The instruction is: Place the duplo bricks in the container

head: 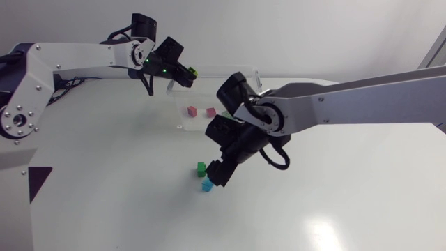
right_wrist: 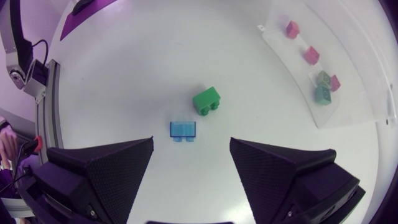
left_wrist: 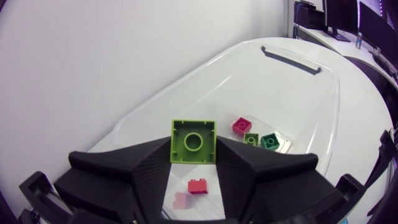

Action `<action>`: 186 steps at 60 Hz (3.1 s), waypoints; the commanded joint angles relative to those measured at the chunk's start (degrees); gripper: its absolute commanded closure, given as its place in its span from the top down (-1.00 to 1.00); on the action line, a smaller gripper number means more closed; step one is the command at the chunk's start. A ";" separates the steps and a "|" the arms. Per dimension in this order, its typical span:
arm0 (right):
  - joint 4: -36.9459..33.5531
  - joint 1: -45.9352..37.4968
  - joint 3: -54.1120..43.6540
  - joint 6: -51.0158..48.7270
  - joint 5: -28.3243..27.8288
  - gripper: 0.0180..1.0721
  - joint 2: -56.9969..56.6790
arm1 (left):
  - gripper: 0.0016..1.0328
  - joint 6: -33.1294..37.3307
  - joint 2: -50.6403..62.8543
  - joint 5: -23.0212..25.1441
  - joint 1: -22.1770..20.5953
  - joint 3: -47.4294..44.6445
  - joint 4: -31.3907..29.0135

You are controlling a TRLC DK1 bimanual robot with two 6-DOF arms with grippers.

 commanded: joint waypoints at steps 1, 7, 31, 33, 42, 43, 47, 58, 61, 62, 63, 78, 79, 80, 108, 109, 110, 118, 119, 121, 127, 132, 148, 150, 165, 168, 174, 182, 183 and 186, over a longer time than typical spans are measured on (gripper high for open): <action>-1.06 1.13 1.05 -0.89 0.19 0.69 3.54 | 0.20 -1.20 2.92 -0.49 0.21 3.05 -0.68; -1.68 2.09 2.20 -0.80 0.63 0.69 5.21 | 0.53 -1.38 3.19 -1.02 0.13 3.22 -0.76; -5.19 3.68 8.26 -0.80 2.91 0.69 11.71 | 0.89 -1.11 -9.38 -1.37 1.18 -9.17 -0.68; -5.90 3.85 8.70 -0.72 3.00 0.69 12.06 | 0.89 -0.94 -11.23 -1.37 1.18 -11.02 -0.59; -7.04 4.47 9.93 -0.63 3.53 0.69 13.56 | 0.89 0.73 -19.40 -0.85 1.27 -18.75 -0.24; -7.21 4.56 10.11 -0.63 3.53 0.69 13.73 | 0.89 0.82 -20.37 -0.67 1.27 -19.54 -0.15; -7.83 4.82 10.90 -0.63 3.97 0.69 14.52 | 0.89 0.73 -23.18 0.03 1.44 -21.21 -0.15; -9.24 5.00 12.30 -0.28 5.29 0.61 15.93 | 0.89 0.56 -30.03 1.62 1.71 -25.25 -0.24; -9.24 5.08 12.57 -0.28 5.46 0.50 16.28 | 0.89 0.56 -31.88 1.79 1.71 -26.48 -0.32; -9.32 5.08 12.66 -0.28 5.55 0.45 16.46 | 0.89 0.56 -32.76 2.05 1.71 -27.01 -0.32; -9.41 5.08 12.66 -0.28 5.64 0.42 16.63 | 0.89 0.56 -33.29 2.05 1.71 -27.28 -0.41; -9.41 5.26 13.27 -0.19 6.43 -0.47 18.39 | 0.89 0.73 -43.22 3.29 2.15 -34.13 -0.50; -9.32 5.26 13.18 -0.10 6.43 -0.49 18.39 | 0.89 0.64 -43.66 3.29 2.23 -34.57 -0.59; -9.24 5.26 13.09 -0.10 6.43 -0.49 18.13 | 0.89 0.64 -44.27 3.37 2.23 -35.10 -0.68; -9.15 -1.25 7.38 0.51 6.43 -0.50 -0.59 | 0.89 13.83 -50.34 3.37 -2.34 -60.67 -1.55; -9.15 -1.86 7.65 0.69 6.34 -0.50 -1.21 | 0.89 14.53 -49.99 3.37 -2.69 -61.46 -1.38; -9.15 -2.30 7.82 0.87 6.34 -0.50 -1.47 | 0.89 14.97 -49.72 3.37 -3.04 -62.08 -1.29; -9.15 -5.20 10.37 1.83 6.25 -0.49 -2.97 | 0.89 16.38 -45.85 3.20 -5.50 -64.72 0.99; -9.15 -5.46 10.72 2.01 6.25 -0.49 -3.06 | 0.89 16.46 -45.15 3.11 -5.76 -64.80 1.26; -9.15 -6.34 11.78 2.45 6.16 -0.49 -3.14 | 0.89 16.64 -43.22 2.85 -6.38 -64.89 2.23; -8.71 -8.10 14.06 3.33 6.08 -0.49 -3.32 | 0.89 16.82 -39.26 2.49 -8.14 -65.07 4.51; -7.92 -9.42 16.17 4.29 5.99 -0.49 -3.06 | 0.89 17.17 -35.57 1.00 -9.98 -64.98 7.06; -6.25 -13.11 24.08 6.05 5.99 -0.49 0.55 | 0.89 17.17 -27.22 -1.02 -12.71 -63.13 13.65; -6.07 -13.46 24.87 6.23 5.99 -0.49 1.25 | 0.89 17.26 -26.69 -1.11 -12.71 -62.96 14.35; -5.81 -14.69 29.88 6.93 5.99 -0.49 5.56 | 0.88 17.87 -24.23 -1.20 -12.97 -61.82 17.25; -5.81 -14.78 30.32 6.93 5.90 -0.49 5.91 | 0.87 18.05 -23.97 -1.20 -12.97 -61.64 17.34; -5.90 -15.22 31.46 6.84 5.81 -0.49 6.70 | 0.86 18.57 -23.62 -1.20 -12.88 -60.94 17.34; -6.16 -15.75 33.13 6.75 5.46 -0.49 7.93 | 0.83 19.45 -23.09 -1.20 -13.23 -59.36 16.38; -6.16 -15.75 33.22 6.84 5.37 -0.49 8.02 | 0.83 19.80 -22.91 -1.20 -13.41 -58.92 15.67; -6.25 -15.84 33.57 6.75 5.20 -0.49 8.19 | 0.81 20.68 -22.12 -1.02 -13.67 -57.69 14.00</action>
